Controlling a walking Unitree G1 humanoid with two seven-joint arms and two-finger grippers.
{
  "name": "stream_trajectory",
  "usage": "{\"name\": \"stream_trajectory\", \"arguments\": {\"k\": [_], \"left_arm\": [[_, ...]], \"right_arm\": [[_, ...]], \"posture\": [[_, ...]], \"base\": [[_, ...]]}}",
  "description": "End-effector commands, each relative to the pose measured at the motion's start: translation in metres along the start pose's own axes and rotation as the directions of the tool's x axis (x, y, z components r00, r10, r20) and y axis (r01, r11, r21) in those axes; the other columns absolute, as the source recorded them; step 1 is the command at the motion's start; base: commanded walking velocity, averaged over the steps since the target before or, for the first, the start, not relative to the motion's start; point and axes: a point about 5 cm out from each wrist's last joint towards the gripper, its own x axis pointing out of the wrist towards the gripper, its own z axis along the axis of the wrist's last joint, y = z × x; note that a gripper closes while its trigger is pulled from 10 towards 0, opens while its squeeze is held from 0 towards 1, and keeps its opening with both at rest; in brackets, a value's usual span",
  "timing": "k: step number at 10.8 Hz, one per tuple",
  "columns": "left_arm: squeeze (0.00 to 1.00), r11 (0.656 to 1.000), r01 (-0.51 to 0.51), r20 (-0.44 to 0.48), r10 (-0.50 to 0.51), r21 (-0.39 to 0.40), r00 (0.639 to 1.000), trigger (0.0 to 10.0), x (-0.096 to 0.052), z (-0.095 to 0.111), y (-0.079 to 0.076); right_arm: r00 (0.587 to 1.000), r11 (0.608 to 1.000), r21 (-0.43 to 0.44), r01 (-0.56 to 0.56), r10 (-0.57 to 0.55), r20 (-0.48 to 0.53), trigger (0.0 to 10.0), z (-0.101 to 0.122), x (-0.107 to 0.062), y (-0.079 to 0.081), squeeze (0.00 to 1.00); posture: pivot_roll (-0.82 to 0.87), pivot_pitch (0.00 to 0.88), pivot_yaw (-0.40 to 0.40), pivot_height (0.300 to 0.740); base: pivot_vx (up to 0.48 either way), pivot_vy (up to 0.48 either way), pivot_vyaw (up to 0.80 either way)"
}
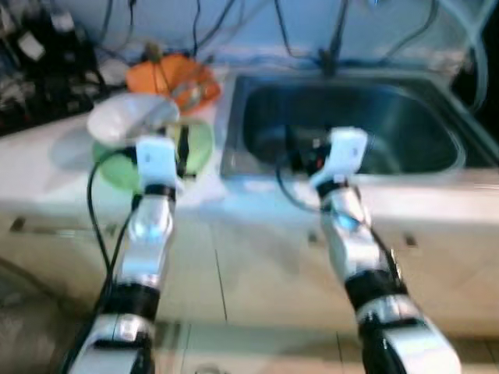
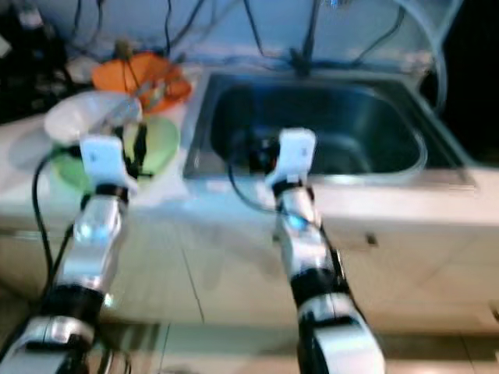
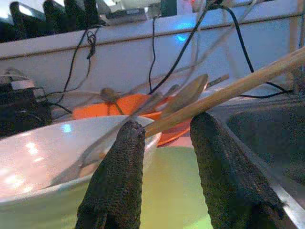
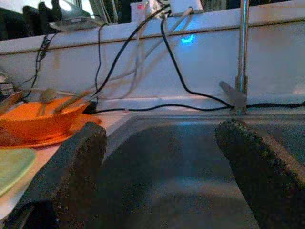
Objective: Kitchen organization
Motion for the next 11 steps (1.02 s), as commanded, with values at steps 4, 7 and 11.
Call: {"name": "stream_trajectory", "arguments": {"k": [4, 7, 11], "left_arm": [[0.0, 0.999, 0.04, 0.007, -0.04, 0.017, 0.999, 10.0, -0.004, 0.0, -0.008], [1.0, 0.994, 0.036, 0.017, -0.038, 0.099, 0.999, 10.0, -0.005, 0.002, -0.005], [0.76, 0.949, 0.139, 0.04, -0.157, 0.283, 0.987, 10.0, 0.006, 0.012, -0.014]], "right_arm": [[0.999, 0.999, -0.004, 0.035, -0.035, -0.004, 10.0, -0.001, -0.003, -0.01, 0.0], [0.999, 0.999, 0.0, 0.038, -0.038, -0.008, 10.0, -0.002, -0.003, -0.01, 0.0], [0.999, 0.999, 0.004, 0.041, -0.041, -0.016, 10.0, -0.003, -0.004, -0.01, 0.0]], "posture": [[0.06, 0.028, 0.026, 0.74], [0.07, 0.033, 0.027, 0.74], [0.07, 0.033, 0.028, 0.74]], "base": [[0.0, 0.0, 0.0], [0.0, 0.0, 0.0], [0.0, 0.0, 0.0]]}}
